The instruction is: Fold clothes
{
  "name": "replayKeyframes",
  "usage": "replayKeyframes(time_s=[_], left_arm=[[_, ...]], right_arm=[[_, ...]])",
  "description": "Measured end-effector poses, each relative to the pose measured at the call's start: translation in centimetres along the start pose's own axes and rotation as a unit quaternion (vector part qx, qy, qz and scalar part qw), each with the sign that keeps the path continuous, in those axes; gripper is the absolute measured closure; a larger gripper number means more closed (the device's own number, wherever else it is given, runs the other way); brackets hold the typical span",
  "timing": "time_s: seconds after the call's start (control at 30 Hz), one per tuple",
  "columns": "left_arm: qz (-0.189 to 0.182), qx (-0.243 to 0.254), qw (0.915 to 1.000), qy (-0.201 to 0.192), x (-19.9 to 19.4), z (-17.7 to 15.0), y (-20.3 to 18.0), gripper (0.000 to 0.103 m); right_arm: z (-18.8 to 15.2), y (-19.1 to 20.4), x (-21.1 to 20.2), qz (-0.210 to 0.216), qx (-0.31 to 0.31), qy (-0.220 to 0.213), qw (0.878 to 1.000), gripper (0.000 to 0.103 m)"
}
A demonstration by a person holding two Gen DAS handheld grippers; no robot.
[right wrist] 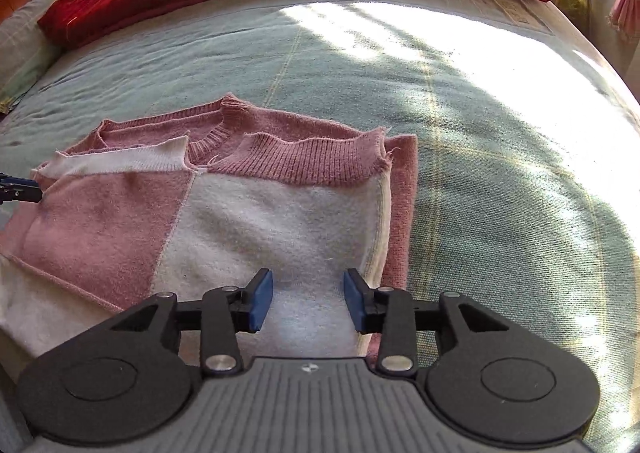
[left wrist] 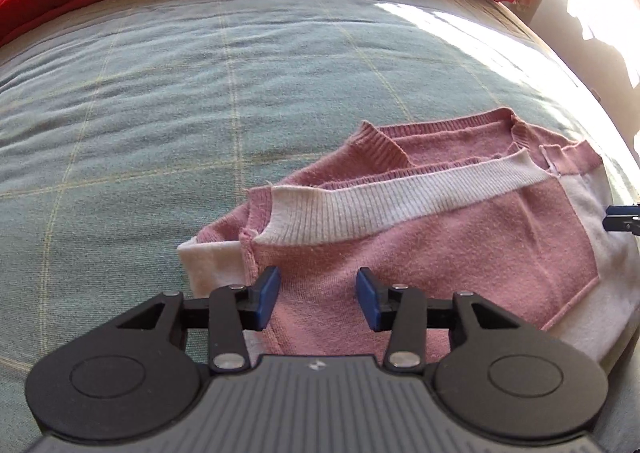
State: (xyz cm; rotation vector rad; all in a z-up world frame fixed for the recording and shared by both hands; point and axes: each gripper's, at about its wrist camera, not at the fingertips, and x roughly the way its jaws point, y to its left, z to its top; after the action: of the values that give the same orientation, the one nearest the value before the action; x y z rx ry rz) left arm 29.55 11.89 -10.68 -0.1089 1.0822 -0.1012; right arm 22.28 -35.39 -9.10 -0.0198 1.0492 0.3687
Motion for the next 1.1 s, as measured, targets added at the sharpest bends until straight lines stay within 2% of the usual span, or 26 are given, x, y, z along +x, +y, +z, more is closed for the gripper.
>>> replayKeyframes(time_s=[0.07, 0.13, 0.23, 0.3, 0.4, 0.47, 0.53, 0.57, 0.63, 0.73, 0.8, 0.93, 1.03, 1.1], left_arm=[[0.003, 0.007, 0.9999, -0.01, -0.9, 0.2, -0.7, 0.058], [-0.024, 0.011, 0.9995, -0.018, -1.4, 0.5, -1.4, 0.058], [-0.086, 0.002, 0.9962, -0.015, -0.7, 1.0, -2.7, 0.056], [-0.093, 0.004, 0.9957, -0.005, 0.7, 1.3, -3.6, 0.056], [-0.029, 0.006, 0.9995, 0.011, 2.8, 1.7, -4.0, 0.055], [-0.008, -0.017, 0.9998, 0.002, 2.6, 2.3, -3.5, 0.056], [0.006, -0.033, 0.9994, -0.001, 1.4, 2.8, -3.2, 0.056], [0.009, -0.035, 0.9993, -0.001, 0.5, 2.9, -3.2, 0.055], [0.006, -0.02, 0.9998, 0.004, -1.5, 2.5, -4.0, 0.051], [-0.009, -0.003, 0.9998, 0.019, -4.4, 0.6, -5.3, 0.039], [-0.019, 0.002, 0.9993, 0.032, -5.8, -1.4, -5.7, 0.037], [-0.001, -0.008, 0.9977, 0.067, -6.5, -5.4, -6.1, 0.036], [0.029, -0.038, 0.9949, 0.088, -5.8, -8.1, -5.5, 0.036], [0.032, -0.052, 0.9932, 0.099, -5.2, -9.6, -5.3, 0.036]], right_arm=[[0.0, -0.1, 0.0, 0.002, 0.01, -0.003, 1.0, 0.055], [0.0, 0.1, 0.0, 0.0, 0.012, -0.005, 1.0, 0.054], [0.0, 0.5, 0.0, -0.009, 0.015, -0.008, 1.0, 0.053], [-0.1, 0.5, -0.1, -0.011, 0.022, -0.011, 1.0, 0.052], [0.0, 0.5, -0.8, -0.015, 0.035, -0.016, 0.999, 0.052], [0.0, 0.5, -1.2, -0.019, 0.043, -0.02, 0.999, 0.052], [0.1, 0.7, -2.1, -0.025, 0.048, -0.03, 0.998, 0.051], [0.1, 0.8, -2.6, -0.026, 0.052, -0.036, 0.998, 0.046], [0.1, 0.9, -3.6, -0.025, 0.061, -0.049, 0.997, 0.043], [-0.3, 1.2, -5.1, -0.009, 0.081, -0.062, 0.995, 0.043], [-0.8, 1.4, -5.9, 0.002, 0.096, -0.066, 0.993, 0.042], [-2.5, 1.8, -6.9, 0.033, 0.136, -0.061, 0.988, 0.038], [-4.1, 2.0, -7.4, 0.053, 0.173, -0.054, 0.982, 0.038], [-5.0, 2.2, -7.8, 0.058, 0.186, -0.053, 0.98, 0.038]])
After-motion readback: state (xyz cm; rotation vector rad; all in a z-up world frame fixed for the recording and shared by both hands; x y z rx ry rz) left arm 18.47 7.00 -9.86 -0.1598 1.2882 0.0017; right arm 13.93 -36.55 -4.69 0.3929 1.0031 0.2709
